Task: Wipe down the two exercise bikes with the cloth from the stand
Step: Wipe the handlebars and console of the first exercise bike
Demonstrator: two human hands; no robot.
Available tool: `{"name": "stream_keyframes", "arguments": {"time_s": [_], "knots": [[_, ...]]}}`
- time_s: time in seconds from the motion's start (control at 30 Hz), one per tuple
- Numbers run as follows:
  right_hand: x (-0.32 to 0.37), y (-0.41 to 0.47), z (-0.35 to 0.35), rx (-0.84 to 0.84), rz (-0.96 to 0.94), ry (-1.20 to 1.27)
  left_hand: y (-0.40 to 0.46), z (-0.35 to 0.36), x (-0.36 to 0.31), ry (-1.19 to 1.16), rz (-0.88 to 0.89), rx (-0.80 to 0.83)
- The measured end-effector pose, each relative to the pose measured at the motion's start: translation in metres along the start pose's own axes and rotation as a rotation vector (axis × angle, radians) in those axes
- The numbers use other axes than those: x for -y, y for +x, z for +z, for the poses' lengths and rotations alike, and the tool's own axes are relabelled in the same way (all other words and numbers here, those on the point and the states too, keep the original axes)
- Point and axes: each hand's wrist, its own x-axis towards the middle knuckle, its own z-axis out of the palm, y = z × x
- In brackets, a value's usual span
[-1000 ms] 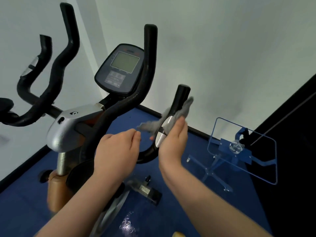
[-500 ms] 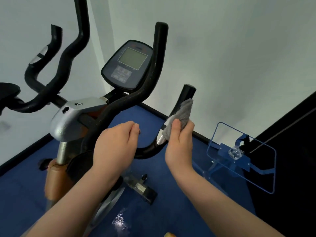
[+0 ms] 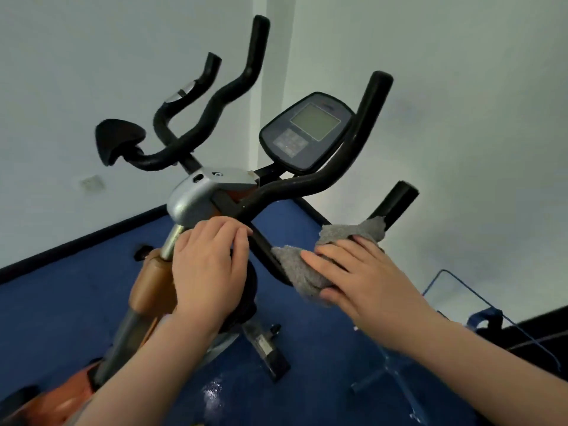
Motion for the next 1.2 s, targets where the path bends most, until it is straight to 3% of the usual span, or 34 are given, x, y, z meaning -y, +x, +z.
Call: {"name": "stream_keyframes", "arguments": {"time_s": [0.07, 0.13, 0.27, 0.4, 0.47, 0.53, 0.67, 0.77, 0.87, 0.97, 1.2], "knots": [[0.0, 0.013, -0.002, 0.064, -0.06, -0.138, 0.0, 0.001, 0.001, 0.001, -0.012, -0.039], [0.021, 0.03, 0.003, 0.101, -0.001, -0.254, -0.001, 0.001, 0.002, 0.006, -0.024, -0.068], [0.055, 0.054, 0.014, 0.142, 0.139, -0.216, 0.0, 0.002, 0.003, 0.003, -0.056, -0.097], [0.047, 0.097, 0.02, 0.199, 0.227, 0.165, 0.001, 0.004, 0.006, 0.003, -0.042, -0.13], [0.04, 0.125, 0.018, 0.403, 0.267, 0.443, 0.0, 0.004, 0.006, 0.003, -0.049, -0.136], [0.037, 0.129, 0.014, 0.478, 0.269, 0.602, -0.001, 0.003, 0.006, 0.003, -0.058, -0.127], [0.029, 0.095, 0.008, 0.5, 0.066, 0.223, 0.0, 0.003, 0.007, -0.01, -0.053, -0.105], [0.027, 0.101, 0.009, 0.574, 0.113, 0.279, 0.001, 0.006, 0.01, 0.001, -0.034, -0.11], [0.038, 0.121, 0.014, 0.483, 0.275, 0.522, 0.003, 0.008, 0.011, 0.015, -0.024, -0.111], [0.049, 0.128, 0.022, 0.363, 0.365, 0.588, 0.001, 0.008, 0.012, 0.009, -0.037, -0.104], [0.045, 0.08, 0.021, 0.191, 0.163, 0.191, 0.001, 0.008, 0.011, -0.029, -0.059, -0.107]]}}
